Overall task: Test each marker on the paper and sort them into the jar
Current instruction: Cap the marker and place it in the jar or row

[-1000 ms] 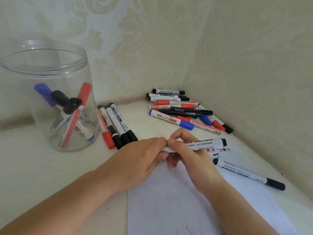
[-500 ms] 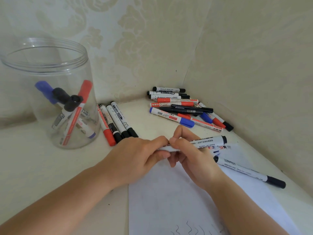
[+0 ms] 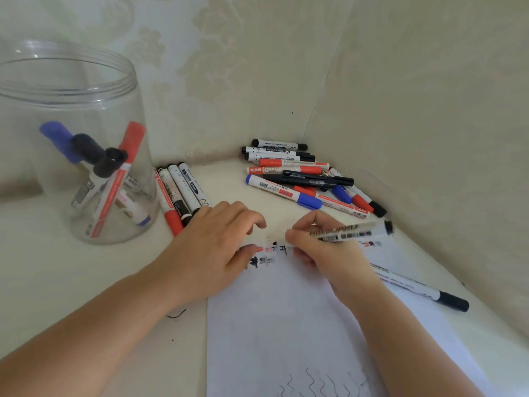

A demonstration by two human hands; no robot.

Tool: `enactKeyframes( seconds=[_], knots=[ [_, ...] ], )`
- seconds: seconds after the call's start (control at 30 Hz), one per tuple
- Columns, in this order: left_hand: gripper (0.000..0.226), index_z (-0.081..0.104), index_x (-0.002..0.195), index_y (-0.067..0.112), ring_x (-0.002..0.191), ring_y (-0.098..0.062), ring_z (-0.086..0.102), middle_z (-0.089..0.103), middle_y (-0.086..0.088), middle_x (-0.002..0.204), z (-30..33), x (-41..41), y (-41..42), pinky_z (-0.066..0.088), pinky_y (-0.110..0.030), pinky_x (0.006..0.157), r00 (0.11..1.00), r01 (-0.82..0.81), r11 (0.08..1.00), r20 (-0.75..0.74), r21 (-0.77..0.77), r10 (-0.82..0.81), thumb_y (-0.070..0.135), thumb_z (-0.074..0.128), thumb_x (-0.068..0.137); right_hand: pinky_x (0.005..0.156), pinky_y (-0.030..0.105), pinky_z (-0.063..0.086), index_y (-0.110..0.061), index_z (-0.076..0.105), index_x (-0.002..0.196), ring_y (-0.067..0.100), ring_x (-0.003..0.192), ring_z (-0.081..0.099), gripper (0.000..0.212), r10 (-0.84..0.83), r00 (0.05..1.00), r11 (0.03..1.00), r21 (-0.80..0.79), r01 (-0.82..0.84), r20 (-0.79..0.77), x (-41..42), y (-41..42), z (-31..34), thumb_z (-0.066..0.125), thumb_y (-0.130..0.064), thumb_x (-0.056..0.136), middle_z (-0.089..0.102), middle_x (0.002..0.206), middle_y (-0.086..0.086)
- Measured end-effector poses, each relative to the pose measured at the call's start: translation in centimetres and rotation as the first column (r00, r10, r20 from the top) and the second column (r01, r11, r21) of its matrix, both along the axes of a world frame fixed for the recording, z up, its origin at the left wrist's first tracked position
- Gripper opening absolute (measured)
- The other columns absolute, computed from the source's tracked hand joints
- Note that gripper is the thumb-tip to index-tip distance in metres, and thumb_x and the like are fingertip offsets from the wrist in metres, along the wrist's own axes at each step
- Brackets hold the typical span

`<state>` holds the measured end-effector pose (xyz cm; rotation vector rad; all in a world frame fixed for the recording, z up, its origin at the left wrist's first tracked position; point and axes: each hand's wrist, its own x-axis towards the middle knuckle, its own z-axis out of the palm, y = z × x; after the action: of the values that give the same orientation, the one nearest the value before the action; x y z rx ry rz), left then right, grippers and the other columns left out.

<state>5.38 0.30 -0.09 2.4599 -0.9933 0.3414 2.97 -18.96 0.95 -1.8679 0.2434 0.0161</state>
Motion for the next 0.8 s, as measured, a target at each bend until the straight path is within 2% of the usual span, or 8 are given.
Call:
enactKeyframes(
  seconds=[0.07,0.13,0.23,0.3,0.57,0.67,0.8],
  knots=[
    [0.033,0.047,0.113,0.024,0.092,-0.011,0.041,0.048,0.009,0.101,-0.2,-0.1,-0.1,0.029,-0.031,0.082,0.999,0.033,0.998,-0.024,0.053,-0.032,0.041,0.046,0.085,0.047,0.022,0.032,-0.023,0.052,0.054,0.011,0.048,0.039,0.024,-0.010,1.000,0.999,-0.051,0.011,0.022,0.0,0.1,-0.4,0.067,-0.014,0.070,0.051,0.051,-0.003],
    [0.044,0.044,0.118,0.026,0.098,-0.010,0.039,0.045,0.010,0.109,-0.4,0.0,-0.1,0.026,-0.030,0.085,0.998,0.045,0.995,-0.051,0.090,-0.041,0.049,0.052,0.081,0.041,0.016,0.029,-0.019,0.043,0.051,0.008,0.043,0.033,0.029,-0.060,0.992,0.995,-0.067,0.068,0.114,0.0,0.4,-0.8,0.062,-0.009,0.071,0.042,0.046,-0.005],
    [0.057,0.040,0.123,0.027,0.101,-0.010,0.037,0.043,0.011,0.114,-0.7,0.2,0.1,0.023,-0.028,0.086,0.998,0.042,0.994,-0.057,0.101,-0.037,0.052,0.060,0.076,0.042,0.019,0.027,-0.009,0.038,0.055,0.013,0.048,0.031,0.027,-0.058,0.980,0.990,-0.116,0.081,0.190,0.0,0.8,-1.1,0.058,-0.006,0.073,0.037,0.051,0.005],
    [0.060,0.038,0.124,0.027,0.101,-0.010,0.036,0.042,0.011,0.114,-0.7,0.3,0.2,0.023,-0.029,0.085,0.998,0.039,0.995,-0.054,0.091,-0.035,0.053,0.061,0.075,0.042,0.019,0.027,-0.006,0.037,0.057,0.013,0.049,0.031,0.025,-0.040,0.977,0.987,-0.143,0.071,0.210,0.0,0.8,-1.3,0.057,-0.005,0.073,0.036,0.052,0.005],
    [0.071,0.030,0.132,0.028,0.101,-0.007,0.035,0.040,0.014,0.109,-0.4,0.0,0.0,0.025,-0.030,0.089,0.996,0.041,0.998,-0.077,0.045,-0.038,0.048,0.065,0.074,0.039,0.013,0.023,-0.016,0.034,0.053,0.006,0.044,0.026,0.033,-0.013,0.964,0.983,-0.176,0.062,0.266,-0.1,1.0,-1.4,0.058,-0.003,0.072,0.029,0.047,-0.007],
    [0.071,0.028,0.133,0.028,0.101,-0.007,0.034,0.037,0.015,0.109,-0.4,-0.1,0.0,0.024,-0.029,0.090,0.996,0.040,0.998,-0.083,0.048,-0.036,0.048,0.064,0.074,0.040,0.015,0.024,-0.015,0.037,0.052,0.008,0.045,0.028,0.031,-0.032,0.972,0.987,-0.143,0.066,0.231,0.1,0.7,-1.4,0.059,-0.005,0.072,0.032,0.048,-0.005],
    [0.074,0.026,0.134,0.029,0.102,-0.005,0.032,0.034,0.017,0.108,-0.4,0.0,0.0,0.021,-0.026,0.089,0.996,0.035,0.998,-0.088,0.048,-0.030,0.050,0.063,0.074,0.040,0.015,0.023,-0.010,0.034,0.054,0.008,0.047,0.026,0.030,0.009,0.970,0.980,-0.195,0.040,0.242,-0.1,0.9,-1.5,0.058,-0.005,0.071,0.029,0.050,-0.002]
  ],
)
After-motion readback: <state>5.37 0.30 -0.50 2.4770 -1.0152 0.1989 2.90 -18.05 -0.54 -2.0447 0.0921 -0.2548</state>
